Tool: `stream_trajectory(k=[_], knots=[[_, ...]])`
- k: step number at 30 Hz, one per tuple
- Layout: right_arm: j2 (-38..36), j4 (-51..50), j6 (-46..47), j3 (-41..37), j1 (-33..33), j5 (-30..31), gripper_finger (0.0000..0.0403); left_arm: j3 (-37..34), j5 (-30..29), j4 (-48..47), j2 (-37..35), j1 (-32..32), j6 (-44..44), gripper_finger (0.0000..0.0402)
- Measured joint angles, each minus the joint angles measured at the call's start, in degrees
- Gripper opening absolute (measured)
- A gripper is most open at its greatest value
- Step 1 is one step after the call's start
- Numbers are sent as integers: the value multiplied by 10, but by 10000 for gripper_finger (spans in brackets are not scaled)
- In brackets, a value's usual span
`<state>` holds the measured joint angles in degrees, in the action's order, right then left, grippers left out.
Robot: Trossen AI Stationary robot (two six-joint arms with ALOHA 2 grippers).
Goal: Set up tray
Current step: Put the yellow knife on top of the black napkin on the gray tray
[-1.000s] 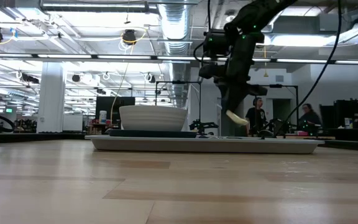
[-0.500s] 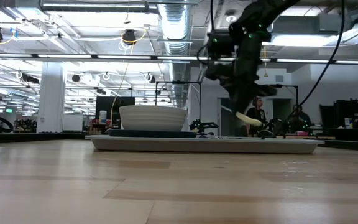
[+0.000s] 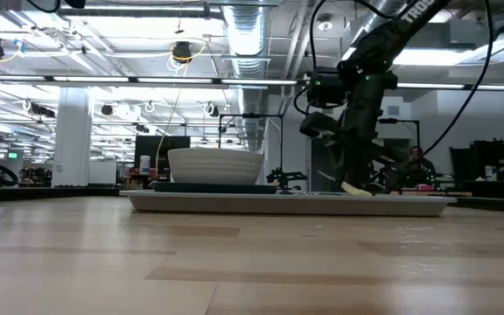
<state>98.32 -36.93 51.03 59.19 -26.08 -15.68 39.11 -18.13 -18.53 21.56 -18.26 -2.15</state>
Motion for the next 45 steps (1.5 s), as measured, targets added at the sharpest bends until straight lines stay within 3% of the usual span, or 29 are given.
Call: stream_trajectory(k=[11, 45], knots=[[0, -3, 17, -1, -15, -25, 34, 0, -1, -31, 2, 0, 2, 213], [0, -3, 10, -1, -4, -9, 52, 0, -2, -39, 2, 0, 5, 213]])
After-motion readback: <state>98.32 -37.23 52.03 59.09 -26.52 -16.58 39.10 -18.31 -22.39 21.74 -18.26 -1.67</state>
